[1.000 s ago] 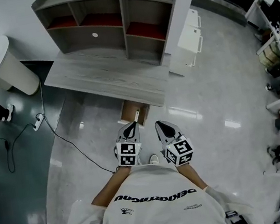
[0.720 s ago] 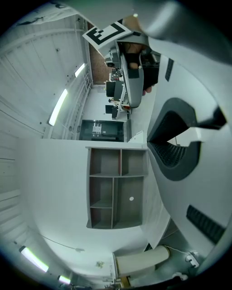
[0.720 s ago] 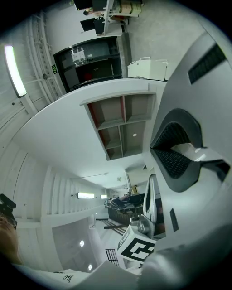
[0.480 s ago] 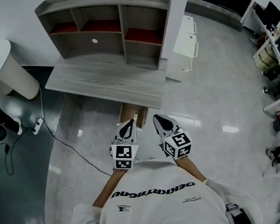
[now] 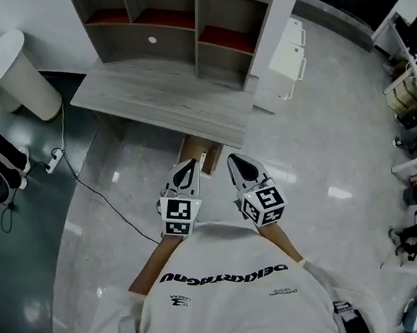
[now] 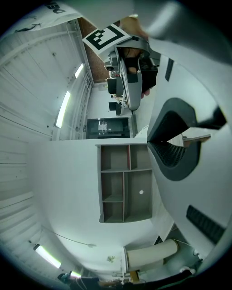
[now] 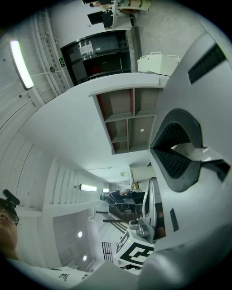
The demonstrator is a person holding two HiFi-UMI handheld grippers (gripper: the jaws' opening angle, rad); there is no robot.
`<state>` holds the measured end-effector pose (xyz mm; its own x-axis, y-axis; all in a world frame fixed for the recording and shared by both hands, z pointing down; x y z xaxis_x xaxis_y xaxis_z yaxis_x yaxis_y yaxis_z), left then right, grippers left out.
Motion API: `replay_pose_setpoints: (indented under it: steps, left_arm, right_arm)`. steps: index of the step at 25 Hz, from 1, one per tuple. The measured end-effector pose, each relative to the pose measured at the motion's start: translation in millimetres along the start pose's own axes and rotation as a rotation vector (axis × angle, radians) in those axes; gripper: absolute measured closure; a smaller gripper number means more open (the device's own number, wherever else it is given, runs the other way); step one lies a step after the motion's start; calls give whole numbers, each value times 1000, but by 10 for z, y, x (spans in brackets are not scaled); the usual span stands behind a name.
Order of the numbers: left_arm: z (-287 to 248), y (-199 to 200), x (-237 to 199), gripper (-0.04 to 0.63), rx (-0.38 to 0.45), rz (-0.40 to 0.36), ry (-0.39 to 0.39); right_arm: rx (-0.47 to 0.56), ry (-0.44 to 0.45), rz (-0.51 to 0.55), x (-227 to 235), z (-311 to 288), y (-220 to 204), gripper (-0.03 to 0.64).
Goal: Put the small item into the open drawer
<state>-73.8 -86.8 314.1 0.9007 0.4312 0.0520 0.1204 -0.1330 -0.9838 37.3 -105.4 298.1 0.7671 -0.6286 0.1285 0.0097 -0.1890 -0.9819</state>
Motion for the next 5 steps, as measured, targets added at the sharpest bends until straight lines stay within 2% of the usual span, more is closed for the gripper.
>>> replay_pose_setpoints:
  steps: [5]
  left_arm:
    - [40,-36,-45,580,12,1,12]
  right_arm:
    - [2,10,13,-30,-45,-28,588]
Point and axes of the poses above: the fingertips, and each gripper's own axes: z backward along the fingers, x to its right, y out of its top, the point moved 2 cm from there along z, backward along the fingers, and after that the axes turned 3 degrees about x, right-handed, at the moved point
